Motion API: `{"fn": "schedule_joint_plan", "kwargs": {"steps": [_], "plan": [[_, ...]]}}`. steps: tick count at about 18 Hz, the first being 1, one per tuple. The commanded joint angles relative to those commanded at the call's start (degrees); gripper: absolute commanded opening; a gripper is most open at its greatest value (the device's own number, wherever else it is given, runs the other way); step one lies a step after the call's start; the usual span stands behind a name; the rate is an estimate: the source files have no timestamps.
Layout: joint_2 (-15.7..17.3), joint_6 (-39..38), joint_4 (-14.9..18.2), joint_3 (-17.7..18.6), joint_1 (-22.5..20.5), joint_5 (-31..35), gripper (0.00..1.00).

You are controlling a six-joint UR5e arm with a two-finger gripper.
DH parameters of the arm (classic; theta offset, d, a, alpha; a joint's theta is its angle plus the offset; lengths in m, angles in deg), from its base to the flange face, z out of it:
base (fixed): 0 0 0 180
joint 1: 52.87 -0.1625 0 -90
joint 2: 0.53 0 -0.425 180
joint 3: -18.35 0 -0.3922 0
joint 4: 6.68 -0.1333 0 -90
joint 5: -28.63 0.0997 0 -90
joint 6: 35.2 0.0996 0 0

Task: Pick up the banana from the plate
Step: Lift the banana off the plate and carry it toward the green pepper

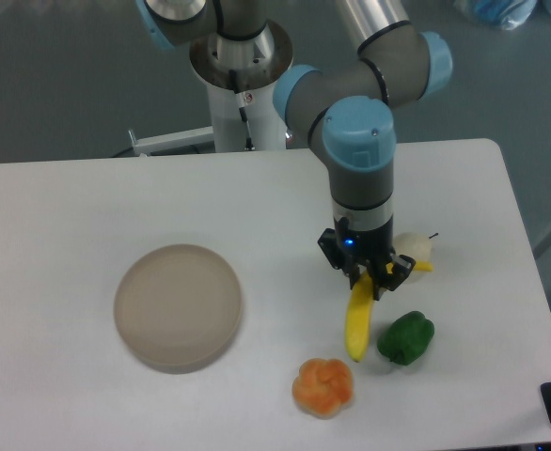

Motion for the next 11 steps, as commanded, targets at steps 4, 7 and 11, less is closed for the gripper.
{"fn": "schedule_joint_plan", "kwargs": {"steps": [4,7,11], "plan": [[-0.17,0.71,0.09,-0.79,-0.09,0.0,0.25],[-0.7,0.71,0.18,-1.14,-0.26,0.0,0.25],[-0.27,0.8,0.09,-0.53,-0.97,0.0,0.25]]}}
